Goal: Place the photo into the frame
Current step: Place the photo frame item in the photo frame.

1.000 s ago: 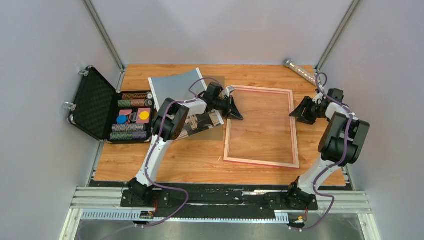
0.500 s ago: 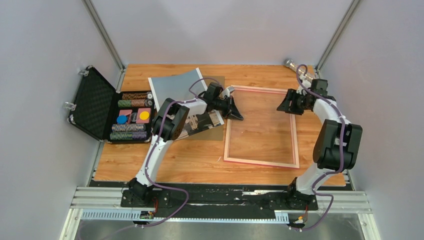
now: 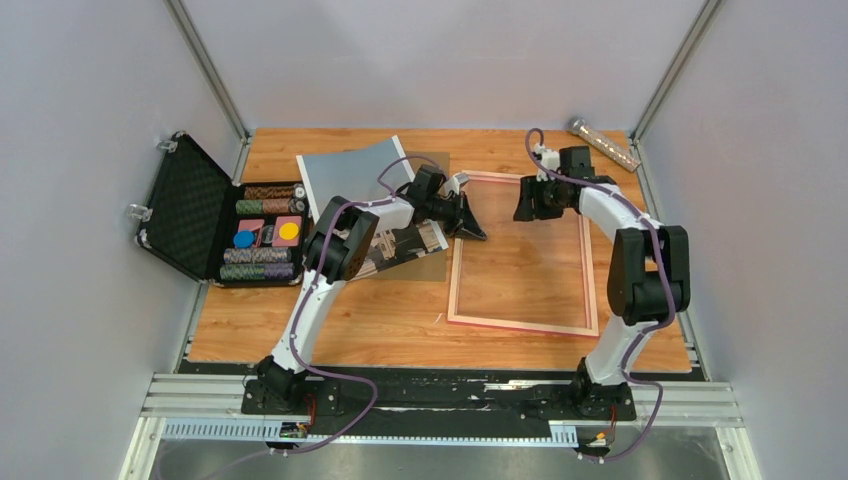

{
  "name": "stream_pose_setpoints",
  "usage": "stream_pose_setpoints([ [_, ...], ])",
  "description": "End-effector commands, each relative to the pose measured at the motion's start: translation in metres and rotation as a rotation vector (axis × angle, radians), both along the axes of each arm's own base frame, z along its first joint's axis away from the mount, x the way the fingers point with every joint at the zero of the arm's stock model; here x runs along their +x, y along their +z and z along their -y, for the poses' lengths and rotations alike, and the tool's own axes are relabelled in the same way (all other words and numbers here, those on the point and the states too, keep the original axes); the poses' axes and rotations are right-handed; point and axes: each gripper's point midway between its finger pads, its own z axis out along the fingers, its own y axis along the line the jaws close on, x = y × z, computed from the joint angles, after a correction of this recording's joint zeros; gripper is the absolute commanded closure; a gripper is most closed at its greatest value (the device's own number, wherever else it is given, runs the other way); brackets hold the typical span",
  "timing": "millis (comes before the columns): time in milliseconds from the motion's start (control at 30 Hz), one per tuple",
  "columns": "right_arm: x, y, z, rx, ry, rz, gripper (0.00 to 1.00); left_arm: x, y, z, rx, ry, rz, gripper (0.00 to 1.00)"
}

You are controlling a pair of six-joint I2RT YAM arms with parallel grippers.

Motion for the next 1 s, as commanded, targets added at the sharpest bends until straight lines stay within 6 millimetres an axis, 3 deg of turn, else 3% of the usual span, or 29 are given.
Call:
stream_pose_setpoints([
  [0, 0.012, -0.001, -0.014, -0.049, 0.042, 0.044, 0.5, -0.006, 0.008, 0.01, -0.021, -0.032, 0.029, 1.0],
  [333, 0.0, -0.026, -0.026, -0.098, 0.072, 0.007, 0.51, -0.006, 0.008, 0.009, -0.025, -0.034, 0.026, 0.99],
  [500, -0.004, -0.03, -0.025, -0.102, 0.073, -0.001, 0.51, -0.007, 0.008, 0.009, -0.026, -0.034, 0.024, 0.91],
  [967, -0.012, -0.043, -0.023, -0.111, 0.075, -0.031, 0.51, -0.006, 0.01, 0.009, -0.027, -0.034, 0.028, 0.91],
])
